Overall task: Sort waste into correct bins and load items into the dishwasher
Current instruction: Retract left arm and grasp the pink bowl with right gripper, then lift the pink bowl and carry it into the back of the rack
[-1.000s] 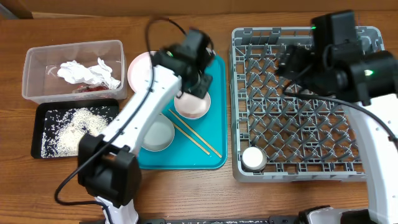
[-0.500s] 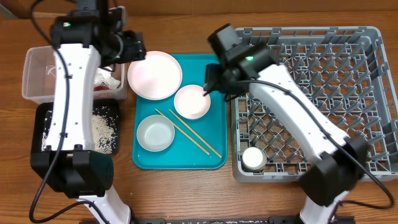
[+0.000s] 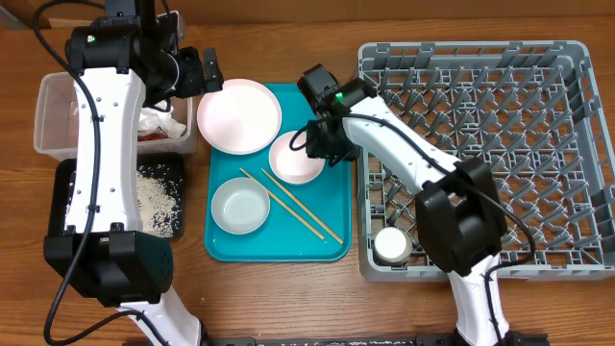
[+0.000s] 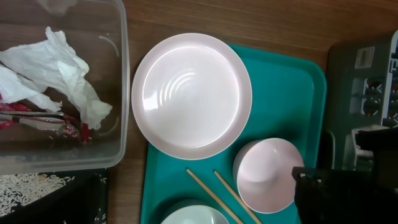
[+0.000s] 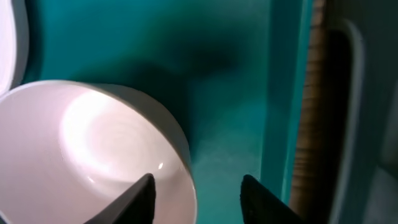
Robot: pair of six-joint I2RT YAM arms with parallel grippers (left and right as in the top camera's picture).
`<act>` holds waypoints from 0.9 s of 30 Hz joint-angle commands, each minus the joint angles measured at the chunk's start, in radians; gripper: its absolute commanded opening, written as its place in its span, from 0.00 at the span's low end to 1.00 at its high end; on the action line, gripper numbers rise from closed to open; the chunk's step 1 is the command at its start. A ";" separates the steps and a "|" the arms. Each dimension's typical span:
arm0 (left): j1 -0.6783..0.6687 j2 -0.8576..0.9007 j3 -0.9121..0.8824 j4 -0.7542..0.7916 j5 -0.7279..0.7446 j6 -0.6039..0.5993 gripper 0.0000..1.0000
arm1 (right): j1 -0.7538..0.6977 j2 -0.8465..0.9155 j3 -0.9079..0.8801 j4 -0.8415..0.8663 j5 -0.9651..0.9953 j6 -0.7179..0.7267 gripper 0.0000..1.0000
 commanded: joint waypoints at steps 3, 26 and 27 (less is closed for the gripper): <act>-0.003 -0.008 0.021 -0.002 0.008 0.002 1.00 | 0.004 0.058 0.003 0.013 -0.039 0.001 0.28; -0.003 -0.008 0.021 -0.002 0.008 0.002 1.00 | -0.085 -0.446 0.005 -0.225 0.533 0.181 0.04; -0.003 -0.008 0.021 -0.002 0.008 0.002 1.00 | -0.085 -0.453 0.005 -0.245 0.653 0.232 0.04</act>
